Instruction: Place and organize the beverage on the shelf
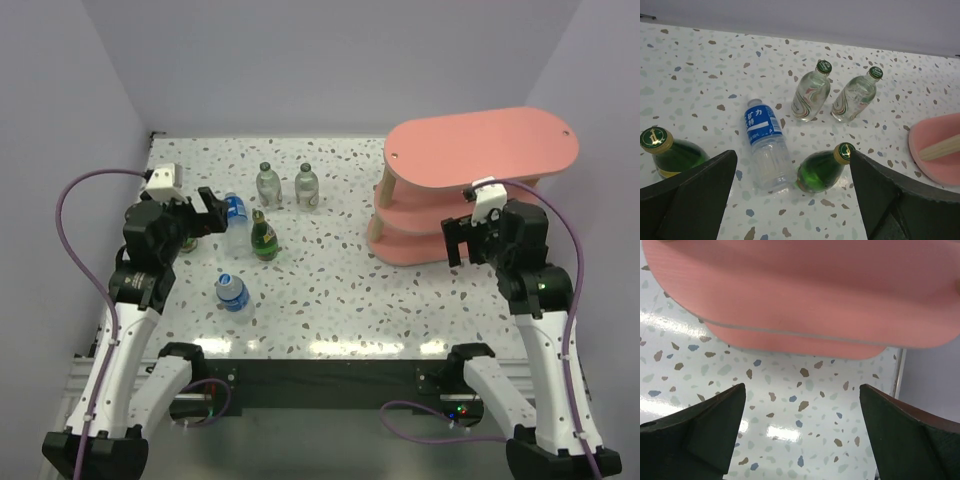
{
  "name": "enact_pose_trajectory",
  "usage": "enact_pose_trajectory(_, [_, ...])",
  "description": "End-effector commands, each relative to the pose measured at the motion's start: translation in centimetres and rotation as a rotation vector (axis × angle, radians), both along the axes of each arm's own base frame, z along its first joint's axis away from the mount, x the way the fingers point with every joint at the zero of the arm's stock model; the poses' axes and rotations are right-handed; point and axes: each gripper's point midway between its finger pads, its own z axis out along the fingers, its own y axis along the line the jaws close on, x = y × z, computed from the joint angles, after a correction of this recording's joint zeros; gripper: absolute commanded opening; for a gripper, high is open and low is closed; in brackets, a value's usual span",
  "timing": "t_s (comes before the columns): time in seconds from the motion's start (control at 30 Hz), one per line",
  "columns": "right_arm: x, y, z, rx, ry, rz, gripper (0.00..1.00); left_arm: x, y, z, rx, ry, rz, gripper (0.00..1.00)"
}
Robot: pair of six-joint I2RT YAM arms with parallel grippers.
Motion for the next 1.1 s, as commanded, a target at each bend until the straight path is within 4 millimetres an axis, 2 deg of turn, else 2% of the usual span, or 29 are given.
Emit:
enact_pose_trajectory(0.0, [-1.1, 1.2, 0.6, -0.003, -0.028, 0.107, 0.99, -0.5, -1.2, 2.8, 0.021, -0.053, -0.093, 1.0])
enact_pose_trajectory(0.03, [-1.2, 1.9, 0.6, -0.001, -0.033, 0.155, 0.99, -0.6, -1.4, 2.9, 0.025, -0.053, -0.108, 1.0])
enact_pose_trajectory(0.13, [-3.0, 5.6, 0.2, -0.005, -0.053, 0.468, 0.99, -0.9, -2.6, 3.5, 0.041, -0.069, -0.188, 1.0])
enact_pose_trajectory(0.17, [-4.9, 8.2, -0.5, -0.012, -0.059, 0.708, 0.99, -1.1, -2.9, 3.5, 0.044, -0.071, -0.215, 1.0])
enact_pose_trajectory(0.2, [-6.0, 9.3, -0.8, -0.019, -0.077, 0.817, 0.99, -1.1, -3.0, 3.4, 0.047, -0.07, -0.222, 1.0])
enact_pose_trajectory(0.27, [-8.2, 10.7, -1.9, -0.058, -0.117, 1.01, 0.99, -1.3, -3.1, 3.3, 0.051, -0.076, -0.229, 1.0])
enact_pose_trajectory(0.3, [-9.1, 11.8, -1.9, -0.022, -0.146, 1.089, 0.99, -1.4, -3.1, 3.0, 0.05, -0.072, -0.229, 1.0])
enact_pose_trajectory(0.37, [-10.0, 12.6, -2.8, -0.011, -0.164, 1.175, 0.99, -1.7, -3.1, 3.2, 0.058, -0.089, -0.236, 1.0])
enact_pose_trajectory(0.57, [-9.0, 13.2, -5.2, 0.042, -0.053, 1.241, 0.99, -2.2, -4.4, 3.7, 0.048, -0.15, -0.312, 1.0])
enact_pose_trajectory(0.67, [-8.8, 13.3, -5.9, 0.005, 0.018, 1.287, 0.99, -1.8, -5.0, 3.6, 0.033, -0.121, -0.346, 1.0])
enact_pose_trajectory(0.83, [-8.2, 14.1, -8.7, -0.06, 0.185, 1.349, 0.99, -0.2, -6.1, 2.9, -0.024, -0.054, -0.383, 1.0])
enact_pose_trajectory(0.87, [-7.6, 14.3, -8.9, -0.063, 0.19, 1.324, 0.99, 0.1, -6.3, 3.5, -0.03, -0.06, -0.392, 1.0])
enact_pose_trajectory(0.9, [-7.4, 14.4, -8.9, -0.064, 0.187, 1.326, 0.99, 0.7, -6.6, 3.0, -0.041, -0.035, -0.397, 1.0])
enact_pose_trajectory(0.97, [-6.5, 15.0, -8.8, -0.067, 0.168, 1.303, 0.99, 1.5, -7.0, 3.5, -0.043, -0.031, -0.407, 1.0])
enact_pose_trajectory(1.03, [-5.8, 15.4, -8.7, -0.065, 0.159, 1.275, 0.99, 2.4, -7.3, 2.2, -0.034, 0.036, -0.393, 0.99])
enact_pose_trajectory(1.07, [-5.5, 15.4, -8.7, -0.067, 0.159, 1.263, 0.99, 2.7, -7.5, 2.9, -0.025, 0.035, -0.388, 0.98])
